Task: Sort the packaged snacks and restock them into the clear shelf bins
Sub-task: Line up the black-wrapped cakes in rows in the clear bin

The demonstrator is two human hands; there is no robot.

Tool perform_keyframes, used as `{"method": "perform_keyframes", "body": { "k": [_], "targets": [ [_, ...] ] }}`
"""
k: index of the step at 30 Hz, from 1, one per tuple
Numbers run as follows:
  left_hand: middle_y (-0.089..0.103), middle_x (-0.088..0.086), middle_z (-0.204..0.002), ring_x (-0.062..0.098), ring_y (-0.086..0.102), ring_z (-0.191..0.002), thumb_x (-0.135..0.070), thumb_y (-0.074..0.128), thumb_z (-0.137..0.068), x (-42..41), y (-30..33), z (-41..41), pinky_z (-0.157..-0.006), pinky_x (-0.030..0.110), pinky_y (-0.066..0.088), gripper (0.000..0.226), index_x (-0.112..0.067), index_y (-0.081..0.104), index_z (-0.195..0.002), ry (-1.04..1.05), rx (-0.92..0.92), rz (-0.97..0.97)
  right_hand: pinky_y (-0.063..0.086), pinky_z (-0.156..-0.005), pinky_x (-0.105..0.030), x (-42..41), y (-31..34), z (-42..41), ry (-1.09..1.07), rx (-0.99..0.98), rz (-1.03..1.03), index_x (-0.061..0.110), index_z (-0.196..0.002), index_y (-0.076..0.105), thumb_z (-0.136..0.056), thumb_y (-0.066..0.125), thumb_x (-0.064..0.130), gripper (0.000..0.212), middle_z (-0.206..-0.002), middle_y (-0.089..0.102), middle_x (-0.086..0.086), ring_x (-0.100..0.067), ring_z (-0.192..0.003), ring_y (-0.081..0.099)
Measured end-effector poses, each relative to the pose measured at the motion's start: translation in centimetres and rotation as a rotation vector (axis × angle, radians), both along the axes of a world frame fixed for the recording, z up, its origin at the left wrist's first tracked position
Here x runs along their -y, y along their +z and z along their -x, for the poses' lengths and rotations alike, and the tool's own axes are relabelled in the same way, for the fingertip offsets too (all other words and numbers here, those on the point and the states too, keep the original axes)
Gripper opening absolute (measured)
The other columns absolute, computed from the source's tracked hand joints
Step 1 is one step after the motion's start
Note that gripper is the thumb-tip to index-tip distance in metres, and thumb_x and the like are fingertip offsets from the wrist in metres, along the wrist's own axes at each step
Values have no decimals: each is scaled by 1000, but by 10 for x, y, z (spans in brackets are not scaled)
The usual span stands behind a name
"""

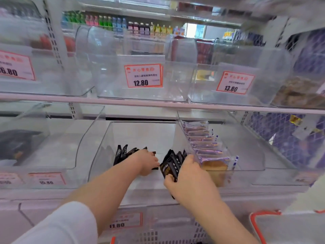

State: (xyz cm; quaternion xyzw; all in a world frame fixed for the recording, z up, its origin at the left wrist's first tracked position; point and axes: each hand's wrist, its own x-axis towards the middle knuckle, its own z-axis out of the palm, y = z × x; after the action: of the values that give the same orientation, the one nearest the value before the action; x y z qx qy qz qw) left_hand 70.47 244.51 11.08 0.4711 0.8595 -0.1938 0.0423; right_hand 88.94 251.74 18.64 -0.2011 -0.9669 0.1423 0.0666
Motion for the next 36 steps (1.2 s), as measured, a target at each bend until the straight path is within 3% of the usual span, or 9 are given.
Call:
{"method": "perform_keyframes", "body": {
  "k": [6,15,19,21,23,25,28,31,36],
  "targets": [
    [49,7,-126,28,48,-116,-11,39,-91,35,7,8,-90,38,39,32,-12,48,-122,110,-93,-6,46,-87,-33,2,-17,72,-73,183,26,-10,-138,19,-84,57,40,83,-128,52,-16,-31,-117,53],
    [55,8,-115,27,56,-101,-21,55,-81,48,20,5,-85,41,50,23,-9,56,-101,391,230,-218,46,-90,-33,9,-70,159,21,373,29,-5,-135,38,-86,55,39,68,-138,42,-22,-32,-115,54],
    [49,5,-118,26,49,-111,-51,69,-72,44,14,3,-89,40,45,62,-10,51,-115,467,238,-274,43,-70,-28,-3,-70,167,63,310,503,6,-85,60,-80,64,47,41,-89,61,-7,-23,-82,57],
    [49,4,-120,26,47,-114,-54,69,-70,41,10,4,-86,39,42,67,-13,48,-118,486,184,-344,45,-69,-27,-7,-61,162,13,302,890,12,-80,59,-80,68,37,26,-84,62,-4,-18,-77,58],
    [48,5,-120,27,46,-114,-51,67,-73,37,7,8,-82,38,41,64,-13,46,-119,496,144,-379,43,-67,-27,-11,-57,158,0,282,1022,12,-84,57,-83,61,18,7,-81,59,-4,-16,-73,55],
    [48,6,-120,28,47,-112,-45,65,-78,35,5,12,-77,37,39,56,-12,46,-119,485,93,-370,38,-61,-25,-10,-55,155,9,277,939,10,-79,52,-81,50,4,7,-74,50,-4,-16,-67,46],
    [49,7,-119,28,48,-111,-37,64,-82,31,2,14,-75,36,39,49,-10,45,-119,475,23,-388,34,-55,-24,-5,-57,153,132,335,516,7,-83,53,-82,51,4,4,-76,48,-7,-20,-66,47],
    [49,8,-120,28,47,-113,-39,62,-84,29,1,16,-73,34,36,49,-10,46,-120,476,8,-421,39,-73,-30,-1,-71,154,206,295,210,2,-125,40,-83,61,12,48,-114,49,-16,-32,-106,55],
    [45,8,-124,30,41,-118,-49,67,-75,36,-1,17,-92,40,38,64,-14,44,-124,516,76,-401,42,-87,-39,-4,-82,156,336,196,-108,8,-135,30,-86,61,13,58,-129,35,-18,-36,-116,44]
  ]
}}
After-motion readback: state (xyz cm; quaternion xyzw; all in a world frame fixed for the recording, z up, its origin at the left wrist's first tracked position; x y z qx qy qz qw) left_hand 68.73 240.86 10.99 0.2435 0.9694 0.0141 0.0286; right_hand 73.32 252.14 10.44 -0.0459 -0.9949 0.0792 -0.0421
